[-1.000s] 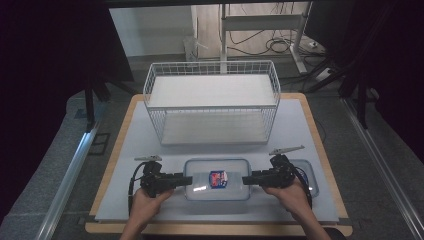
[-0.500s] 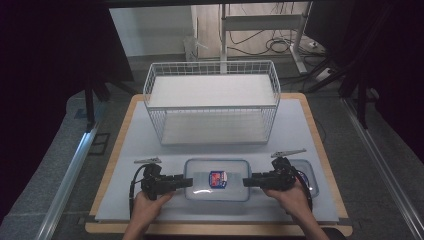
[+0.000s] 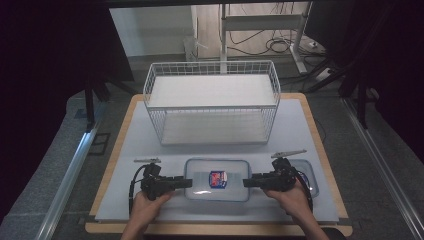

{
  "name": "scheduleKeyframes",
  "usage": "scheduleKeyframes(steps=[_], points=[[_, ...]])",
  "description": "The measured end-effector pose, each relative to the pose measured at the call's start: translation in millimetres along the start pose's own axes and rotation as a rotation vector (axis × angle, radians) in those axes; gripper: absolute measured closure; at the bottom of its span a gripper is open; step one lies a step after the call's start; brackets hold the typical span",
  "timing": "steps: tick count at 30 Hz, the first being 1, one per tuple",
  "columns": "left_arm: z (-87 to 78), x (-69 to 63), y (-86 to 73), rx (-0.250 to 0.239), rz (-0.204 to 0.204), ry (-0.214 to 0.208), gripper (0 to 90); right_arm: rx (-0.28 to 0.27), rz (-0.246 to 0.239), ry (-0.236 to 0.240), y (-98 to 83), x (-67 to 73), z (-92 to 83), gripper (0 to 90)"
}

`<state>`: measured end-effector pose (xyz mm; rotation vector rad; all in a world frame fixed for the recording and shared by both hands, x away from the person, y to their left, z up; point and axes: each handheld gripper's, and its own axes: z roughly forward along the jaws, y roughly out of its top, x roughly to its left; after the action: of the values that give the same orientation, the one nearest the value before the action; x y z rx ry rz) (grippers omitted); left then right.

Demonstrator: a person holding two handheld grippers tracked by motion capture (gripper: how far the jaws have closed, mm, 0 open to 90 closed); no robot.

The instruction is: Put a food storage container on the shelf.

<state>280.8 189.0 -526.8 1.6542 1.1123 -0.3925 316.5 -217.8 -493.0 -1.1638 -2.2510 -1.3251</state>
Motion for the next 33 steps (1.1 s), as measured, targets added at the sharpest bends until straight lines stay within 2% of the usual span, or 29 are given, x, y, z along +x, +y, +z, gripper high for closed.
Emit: scheduleKeyframes(steps=[2,6,12,15,17,20,22,25,33], points=[[-0.9,-0.1,0.0,0.008,-0.003,-0.002,50.2,-0.004,0.005,0.003,-0.9,-0.5,0.2,47.5],[-2.3,-0.5,-2.1,0.011,-0.013,-0.009,51.0,0.001,0.053,0.034,-4.5,-4.0,3.1,45.0],[-3.5,-3.6,-2.9,0.013,-0.015,0.001,51.9,-0.006,0.071,0.039,-4.6,-3.6,1.1,49.5],[-4.3,-5.8,-3.9,0.007,-0.018,0.011,52.6,-0.019,0.099,0.053,-5.8,-4.2,0.1,51.4],[-4.7,-9.5,-2.8,-0.006,0.001,0.033,53.3,-0.036,0.111,0.056,-5.9,-4.3,-0.7,53.4],[-5.2,-13.0,-1.0,-0.012,0.025,0.055,54.5,-0.056,0.087,0.048,-4.5,-2.7,-2.4,54.3],[-4.6,-13.0,-0.3,-0.020,0.019,0.056,54.4,-0.063,0.064,0.030,-3.2,-0.3,-2.9,54.2],[-5.6,-14.7,2.3,-0.026,0.027,0.058,54.4,-0.077,0.060,0.032,-1.2,0.2,-4.0,54.2],[-15.8,-31.2,20.3,-0.065,0.075,0.074,54.3,-0.119,0.012,0.034,15.5,9.9,-13.8,54.2]])
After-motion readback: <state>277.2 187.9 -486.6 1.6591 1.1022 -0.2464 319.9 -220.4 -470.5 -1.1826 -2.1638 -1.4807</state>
